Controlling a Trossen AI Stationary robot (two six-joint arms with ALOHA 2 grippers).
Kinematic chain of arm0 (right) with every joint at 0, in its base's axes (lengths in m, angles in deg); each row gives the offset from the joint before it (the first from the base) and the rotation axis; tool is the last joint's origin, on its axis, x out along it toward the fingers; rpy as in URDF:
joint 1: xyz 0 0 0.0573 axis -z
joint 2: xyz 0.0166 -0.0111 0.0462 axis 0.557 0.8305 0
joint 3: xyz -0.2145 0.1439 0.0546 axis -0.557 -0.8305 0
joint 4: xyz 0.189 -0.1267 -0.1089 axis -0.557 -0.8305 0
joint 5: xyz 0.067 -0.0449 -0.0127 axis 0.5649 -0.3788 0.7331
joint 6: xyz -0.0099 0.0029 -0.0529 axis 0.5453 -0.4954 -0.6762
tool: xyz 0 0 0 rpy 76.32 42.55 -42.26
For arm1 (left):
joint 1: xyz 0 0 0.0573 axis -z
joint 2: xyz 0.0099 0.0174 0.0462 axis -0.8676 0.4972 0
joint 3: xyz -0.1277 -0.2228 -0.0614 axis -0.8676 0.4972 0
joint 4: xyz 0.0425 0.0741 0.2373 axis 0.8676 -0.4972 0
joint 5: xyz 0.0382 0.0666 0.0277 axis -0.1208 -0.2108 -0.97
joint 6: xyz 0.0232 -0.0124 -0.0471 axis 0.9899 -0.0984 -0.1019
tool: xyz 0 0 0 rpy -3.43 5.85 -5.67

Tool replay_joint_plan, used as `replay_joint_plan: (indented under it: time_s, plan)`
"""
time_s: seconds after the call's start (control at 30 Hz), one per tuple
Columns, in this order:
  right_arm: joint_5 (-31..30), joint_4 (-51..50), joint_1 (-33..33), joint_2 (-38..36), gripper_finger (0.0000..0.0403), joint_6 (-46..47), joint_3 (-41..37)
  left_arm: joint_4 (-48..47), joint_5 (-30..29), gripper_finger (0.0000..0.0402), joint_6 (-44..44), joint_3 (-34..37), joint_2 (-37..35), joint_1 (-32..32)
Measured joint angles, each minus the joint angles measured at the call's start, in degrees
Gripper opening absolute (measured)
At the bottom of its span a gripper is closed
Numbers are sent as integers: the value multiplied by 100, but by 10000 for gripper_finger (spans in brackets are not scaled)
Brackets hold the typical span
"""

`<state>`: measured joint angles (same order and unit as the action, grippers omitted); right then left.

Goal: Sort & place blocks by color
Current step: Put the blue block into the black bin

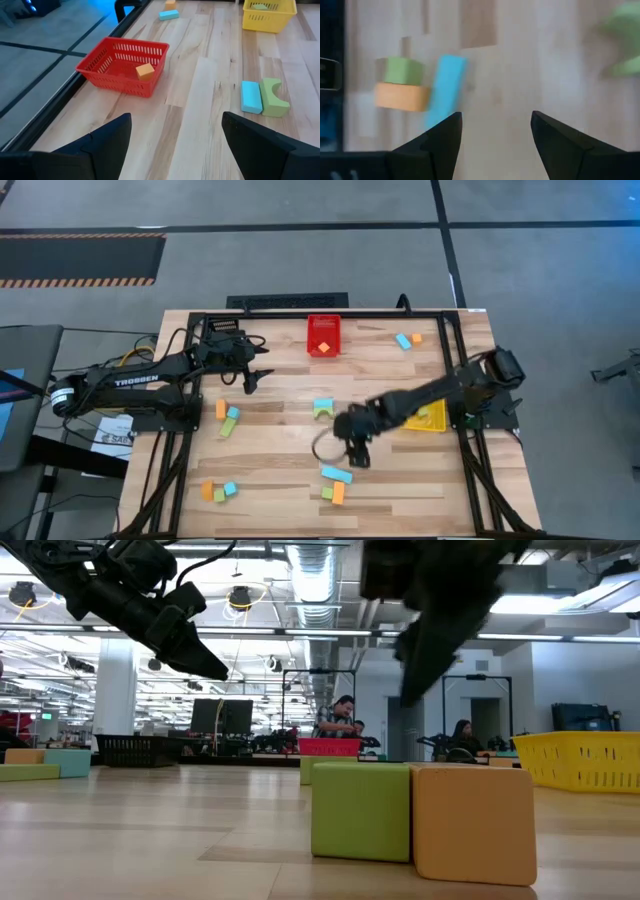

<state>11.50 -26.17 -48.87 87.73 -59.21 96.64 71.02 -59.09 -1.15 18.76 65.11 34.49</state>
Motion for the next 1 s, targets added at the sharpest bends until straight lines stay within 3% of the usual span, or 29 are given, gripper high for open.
replay_joint_plan:
  time_s: [0.3, 0.47, 0.63, 0.77, 0.87, 1.0]
  plan:
    - [-386, 347, -782, 69, 260, 1609, 7, 68, 570, 303, 468, 0, 0, 2]
    - [-567, 536, -901, 264, 260, 1566, 31, -93, 862, 303, 552, -2, 0, 2]
    - [-611, 835, -803, 530, 260, 567, 63, -327, 893, 303, 761, -4, 2, 9]
    - [-612, 695, -585, 576, 260, -118, 92, -522, 439, 303, 375, -5, 35, 93]
    - [-709, 417, -360, 488, 260, -346, 105, -692, -192, 303, -473, -9, 161, 304]
    - [-708, 89, -47, 328, 260, -1014, 105, -1589, -773, 303, -1538, -81, 323, 688]
